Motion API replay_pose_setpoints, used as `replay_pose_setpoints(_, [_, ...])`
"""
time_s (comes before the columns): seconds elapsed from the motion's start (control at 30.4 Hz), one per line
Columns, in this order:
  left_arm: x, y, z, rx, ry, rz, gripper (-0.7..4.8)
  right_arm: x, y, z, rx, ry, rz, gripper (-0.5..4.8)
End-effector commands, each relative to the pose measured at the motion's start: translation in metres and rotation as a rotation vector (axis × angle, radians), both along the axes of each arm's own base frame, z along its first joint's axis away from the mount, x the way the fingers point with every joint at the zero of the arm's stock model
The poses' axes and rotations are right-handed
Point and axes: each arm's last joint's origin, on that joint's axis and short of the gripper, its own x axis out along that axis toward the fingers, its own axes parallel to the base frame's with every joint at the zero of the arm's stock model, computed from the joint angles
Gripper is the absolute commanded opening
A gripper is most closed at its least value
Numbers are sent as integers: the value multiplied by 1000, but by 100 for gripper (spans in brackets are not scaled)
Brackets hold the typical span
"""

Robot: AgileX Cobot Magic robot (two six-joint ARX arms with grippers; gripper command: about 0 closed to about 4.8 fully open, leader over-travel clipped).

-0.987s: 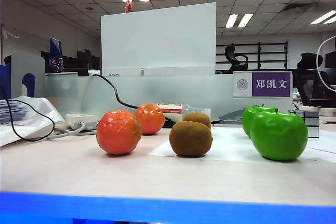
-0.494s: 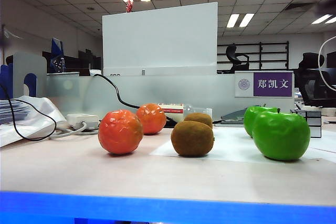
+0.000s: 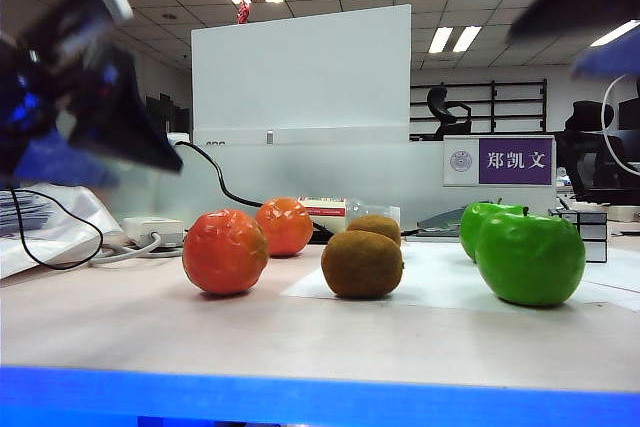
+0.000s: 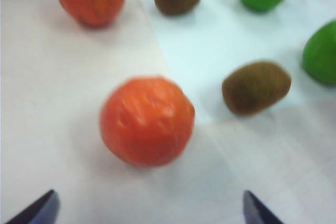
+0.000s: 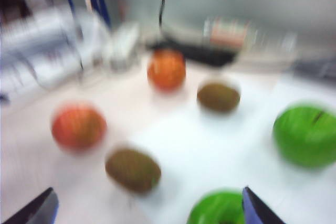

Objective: Put the same fruits together.

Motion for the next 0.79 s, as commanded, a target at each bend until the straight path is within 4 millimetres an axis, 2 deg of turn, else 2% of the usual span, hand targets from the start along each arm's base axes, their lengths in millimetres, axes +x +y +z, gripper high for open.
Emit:
replay_pose_setpoints(0.03, [4, -5, 0, 19, -44, -21, 479, 16, 11, -2, -135, 107, 36, 479])
replay_pose_setpoints(0.23, [10, -8, -1, 75, -136, -46, 479, 37, 23, -10, -252, 182, 0, 479])
replay_pose_setpoints(0.46, [18, -10, -11, 143, -172, -45, 479, 40, 20, -12, -326, 163, -105, 479])
replay_pose_setpoints(0.79, [48, -23, -38, 150, -135, -60, 479, 50, 23, -28, -356, 234, -108, 479])
